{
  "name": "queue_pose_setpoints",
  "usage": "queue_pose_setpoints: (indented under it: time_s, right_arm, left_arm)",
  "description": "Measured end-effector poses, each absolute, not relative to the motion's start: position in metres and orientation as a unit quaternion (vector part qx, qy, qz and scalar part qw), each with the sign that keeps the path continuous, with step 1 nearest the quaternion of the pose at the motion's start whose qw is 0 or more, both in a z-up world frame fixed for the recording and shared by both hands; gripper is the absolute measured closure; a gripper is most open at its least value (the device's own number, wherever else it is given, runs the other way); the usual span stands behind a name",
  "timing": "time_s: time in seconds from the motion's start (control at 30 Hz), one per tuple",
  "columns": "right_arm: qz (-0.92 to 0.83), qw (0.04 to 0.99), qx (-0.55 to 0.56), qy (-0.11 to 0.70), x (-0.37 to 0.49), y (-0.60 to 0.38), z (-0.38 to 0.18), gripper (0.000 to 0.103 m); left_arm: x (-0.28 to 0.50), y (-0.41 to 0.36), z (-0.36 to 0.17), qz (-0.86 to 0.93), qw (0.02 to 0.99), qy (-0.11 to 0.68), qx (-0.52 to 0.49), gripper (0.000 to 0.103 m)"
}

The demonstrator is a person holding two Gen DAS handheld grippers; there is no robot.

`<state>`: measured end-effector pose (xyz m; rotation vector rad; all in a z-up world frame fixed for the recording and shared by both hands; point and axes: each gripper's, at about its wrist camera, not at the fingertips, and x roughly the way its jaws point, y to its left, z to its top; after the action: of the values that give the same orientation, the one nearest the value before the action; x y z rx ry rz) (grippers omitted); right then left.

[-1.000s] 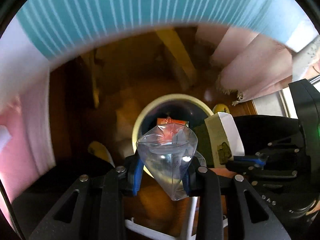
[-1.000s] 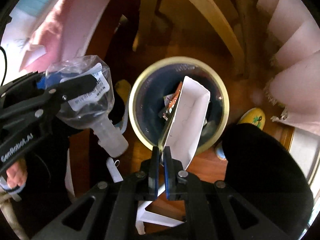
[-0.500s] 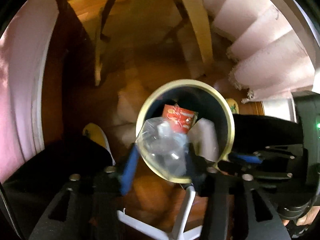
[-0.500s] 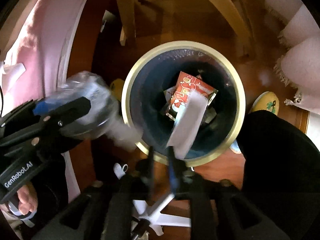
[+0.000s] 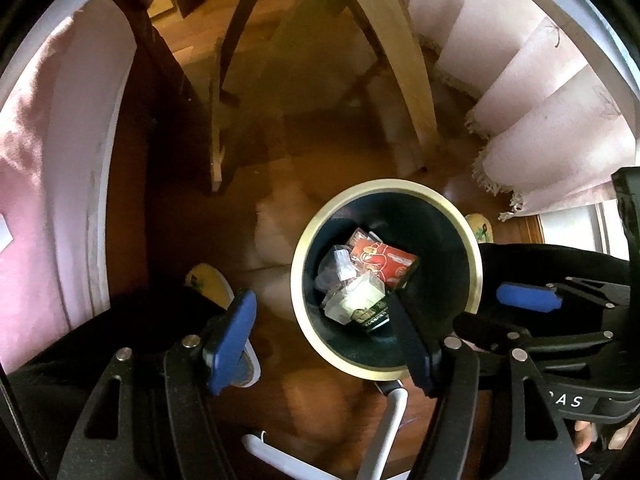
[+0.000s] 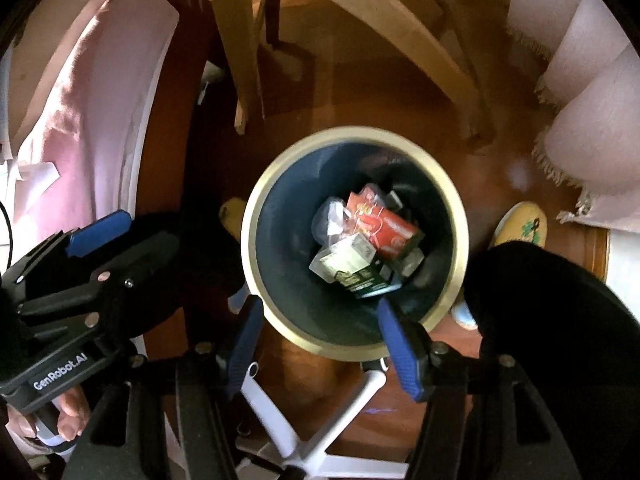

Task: Collect trash
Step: 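Carry both items over the bin and open both tools to drop them, then raise both tools back over the table toward the remaining items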

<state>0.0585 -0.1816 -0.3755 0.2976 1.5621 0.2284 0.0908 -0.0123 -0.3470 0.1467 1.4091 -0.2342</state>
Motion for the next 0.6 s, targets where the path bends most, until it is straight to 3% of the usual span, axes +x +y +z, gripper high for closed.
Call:
queue_pose_setpoints:
  time_s: [0.37, 0.6]
  right_arm:
    - [0.097, 0.74, 0.09, 0.66, 0.054, -0.178, -0.348, 0.043]
    - [0.107, 0.761, 0.073, 0.635, 0.043, -0.18, -0.308, 0.043]
  left_arm:
    - [0.079, -0.015, -0.325, -0.112, 0.772, 0.621, 0.077, 0.036]
    - [0.067, -0.013, -0.279, -0.149, 0.799, 0.579, 0.065, 0.036]
